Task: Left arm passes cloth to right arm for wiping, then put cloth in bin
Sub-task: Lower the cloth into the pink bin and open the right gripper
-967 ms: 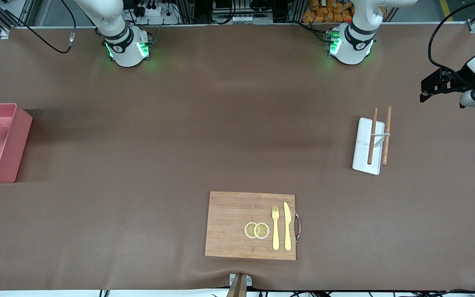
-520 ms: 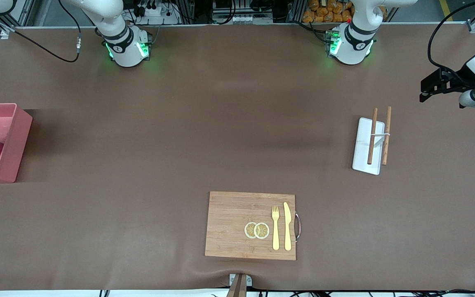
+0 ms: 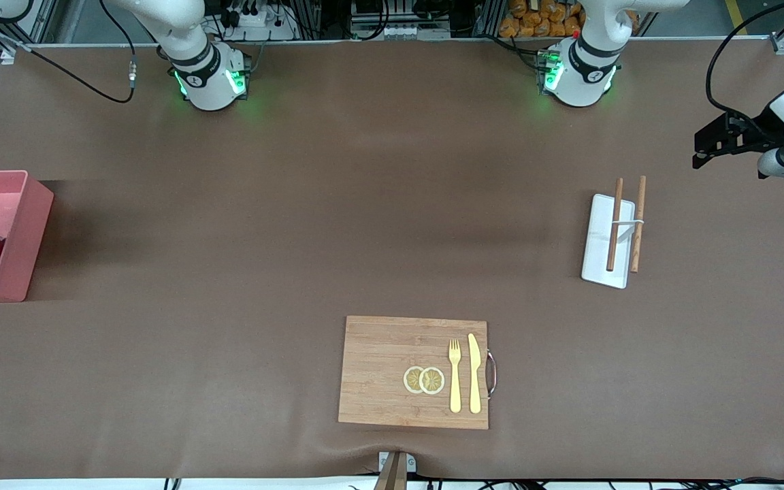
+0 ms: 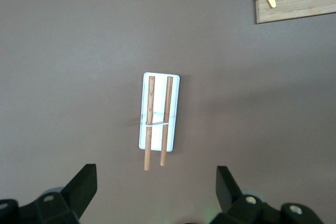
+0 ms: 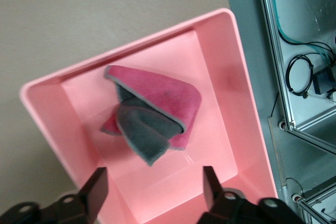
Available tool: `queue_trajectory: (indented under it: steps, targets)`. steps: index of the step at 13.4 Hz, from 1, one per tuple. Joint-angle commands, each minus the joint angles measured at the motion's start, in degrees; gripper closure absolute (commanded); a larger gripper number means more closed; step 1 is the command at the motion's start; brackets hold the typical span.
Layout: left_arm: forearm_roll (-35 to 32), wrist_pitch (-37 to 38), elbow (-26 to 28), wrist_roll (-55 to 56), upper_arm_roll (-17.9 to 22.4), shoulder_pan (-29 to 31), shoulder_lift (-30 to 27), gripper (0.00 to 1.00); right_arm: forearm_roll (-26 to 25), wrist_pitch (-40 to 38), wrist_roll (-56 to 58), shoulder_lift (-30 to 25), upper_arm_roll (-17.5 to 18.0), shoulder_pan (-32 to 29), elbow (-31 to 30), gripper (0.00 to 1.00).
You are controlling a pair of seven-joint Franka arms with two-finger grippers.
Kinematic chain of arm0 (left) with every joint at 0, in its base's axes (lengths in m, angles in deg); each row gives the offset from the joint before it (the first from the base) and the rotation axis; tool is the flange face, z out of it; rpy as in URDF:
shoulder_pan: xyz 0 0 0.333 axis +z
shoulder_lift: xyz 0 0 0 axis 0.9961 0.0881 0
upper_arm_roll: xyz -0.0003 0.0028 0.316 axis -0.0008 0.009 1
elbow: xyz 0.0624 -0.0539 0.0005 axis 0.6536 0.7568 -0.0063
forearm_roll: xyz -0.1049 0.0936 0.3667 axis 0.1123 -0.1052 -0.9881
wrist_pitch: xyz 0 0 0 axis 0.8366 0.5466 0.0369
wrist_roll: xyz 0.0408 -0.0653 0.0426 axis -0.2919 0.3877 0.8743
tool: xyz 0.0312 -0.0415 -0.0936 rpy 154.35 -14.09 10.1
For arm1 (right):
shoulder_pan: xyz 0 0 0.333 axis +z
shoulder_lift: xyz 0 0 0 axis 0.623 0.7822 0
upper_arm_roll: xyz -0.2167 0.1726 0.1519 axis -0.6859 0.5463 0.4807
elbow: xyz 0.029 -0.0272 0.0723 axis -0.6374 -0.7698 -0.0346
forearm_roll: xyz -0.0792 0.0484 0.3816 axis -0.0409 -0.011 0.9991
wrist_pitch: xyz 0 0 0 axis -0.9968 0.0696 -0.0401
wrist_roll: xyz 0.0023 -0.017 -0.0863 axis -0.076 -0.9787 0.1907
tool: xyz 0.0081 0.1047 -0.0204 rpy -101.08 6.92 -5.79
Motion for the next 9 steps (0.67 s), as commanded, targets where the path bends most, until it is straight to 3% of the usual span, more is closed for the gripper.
queue_trajectory:
  steps: [1,4,9]
  targets:
    - [0.0,-0.3,-0.7,0.4,0.3,-0.5,0.3,0.00,0.8,-4.2,0.3,-3.5,1.2,3.8,-0.5,0.00]
    - [0.0,-0.3,-0.8,0.3,0.3,-0.4,0.8,0.00,11.0,-9.4,-1.8,-6.2,1.6,8.3,1.4,0.00]
    - [-1.8,-1.4,-1.6,0.2,0.3,-0.4,2.3,0.00,15.5,-16.3,-16.6,-9.4,1.9,19.2,2.4,0.00]
